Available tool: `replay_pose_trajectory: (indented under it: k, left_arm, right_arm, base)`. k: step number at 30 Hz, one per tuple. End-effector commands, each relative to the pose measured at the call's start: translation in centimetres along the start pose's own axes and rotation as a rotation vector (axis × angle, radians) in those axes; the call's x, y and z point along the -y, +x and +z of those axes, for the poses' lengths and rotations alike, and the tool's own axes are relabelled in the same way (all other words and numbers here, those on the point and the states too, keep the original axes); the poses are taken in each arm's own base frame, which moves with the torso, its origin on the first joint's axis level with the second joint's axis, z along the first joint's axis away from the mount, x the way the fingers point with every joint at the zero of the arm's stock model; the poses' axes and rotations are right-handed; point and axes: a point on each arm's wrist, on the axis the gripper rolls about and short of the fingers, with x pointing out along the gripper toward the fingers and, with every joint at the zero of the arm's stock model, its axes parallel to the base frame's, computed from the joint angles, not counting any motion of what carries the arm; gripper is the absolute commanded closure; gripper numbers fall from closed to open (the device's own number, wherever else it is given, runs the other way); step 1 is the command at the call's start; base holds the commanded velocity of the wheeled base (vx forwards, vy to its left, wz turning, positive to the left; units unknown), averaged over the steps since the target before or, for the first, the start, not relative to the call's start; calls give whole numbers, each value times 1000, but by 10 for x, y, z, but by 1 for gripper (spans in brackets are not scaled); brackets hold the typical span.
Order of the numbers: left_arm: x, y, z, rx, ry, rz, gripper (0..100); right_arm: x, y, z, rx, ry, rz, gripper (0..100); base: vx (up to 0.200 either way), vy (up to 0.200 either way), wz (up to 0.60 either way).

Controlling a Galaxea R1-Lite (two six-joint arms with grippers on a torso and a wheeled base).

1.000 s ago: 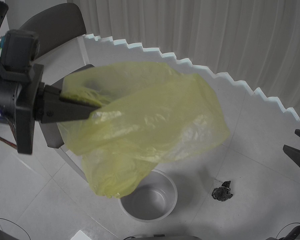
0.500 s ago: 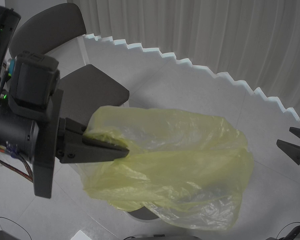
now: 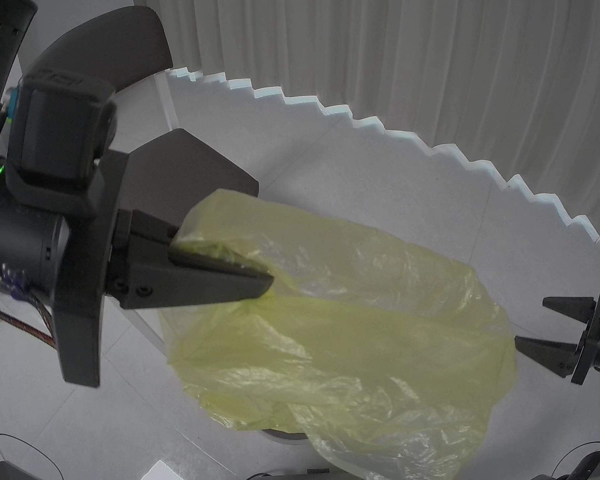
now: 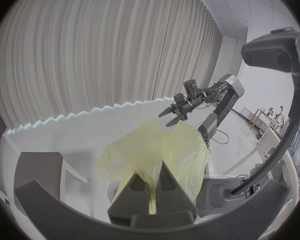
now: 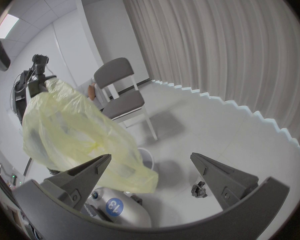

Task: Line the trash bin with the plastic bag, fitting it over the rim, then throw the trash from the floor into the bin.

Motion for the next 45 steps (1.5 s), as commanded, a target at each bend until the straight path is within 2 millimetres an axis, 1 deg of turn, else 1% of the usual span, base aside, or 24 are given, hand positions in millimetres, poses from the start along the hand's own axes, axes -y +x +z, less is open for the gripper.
replay_pose_trajectory:
  k: [1,4,6,15,16,17,21,22,23,27,31,35,38,44,45]
  left_arm:
    - [-1,-4,6,25,9,10,100]
    - [-1,-6,8,33,12,13,100]
    - [-1,-9,13,56,21,18,100]
    - [-2,-8,24,90,37,19,100]
    - [-2,-6,27,101,43,12,100]
    - [-1,-6,27,103,43,13,100]
    - [-1,-6,28,106,46,9,100]
    - [-1,-6,28,106,46,9,100]
    - [-1,-5,27,103,45,8,100]
    - [-1,-5,27,105,45,9,100]
    - [-1,-4,27,101,44,10,100]
    - [-2,-3,27,98,44,16,100]
    - [-2,-2,27,102,46,18,100]
    - [-3,-1,28,104,48,23,100]
    - [-3,-1,28,101,48,26,100]
  right_arm:
    - [-7,3,-10,-47,-15,59,0]
    - [-8,4,-12,-55,-14,67,0]
    - [-10,7,-16,-80,-20,95,0]
    - [-11,20,-20,-137,6,110,0]
    - [-11,25,-19,-140,21,109,0]
    - [-10,25,-18,-138,24,109,0]
    - [-9,41,-14,-99,86,110,0]
    - [-9,41,-14,-99,86,110,0]
    - [-8,48,-16,-109,100,108,0]
    - [-8,55,-24,-139,94,115,0]
    - [-8,54,-24,-133,91,113,0]
    - [-8,45,-20,-90,80,70,0]
    - [-9,41,-19,-75,76,71,0]
    - [-9,41,-30,-134,23,70,0]
    - [-9,40,-32,-138,13,71,100]
  base:
    - [0,0,0]
    - [0,0,0]
    - [0,0,0]
    - [0,0,0]
    - [0,0,0]
    - [0,0,0]
    - [0,0,0]
    - [0,0,0]
    - [0,0,0]
    - [0,0,0]
    - [0,0,0]
    - [0,0,0]
    - [0,0,0]
    - [0,0,0]
    - [0,0,0]
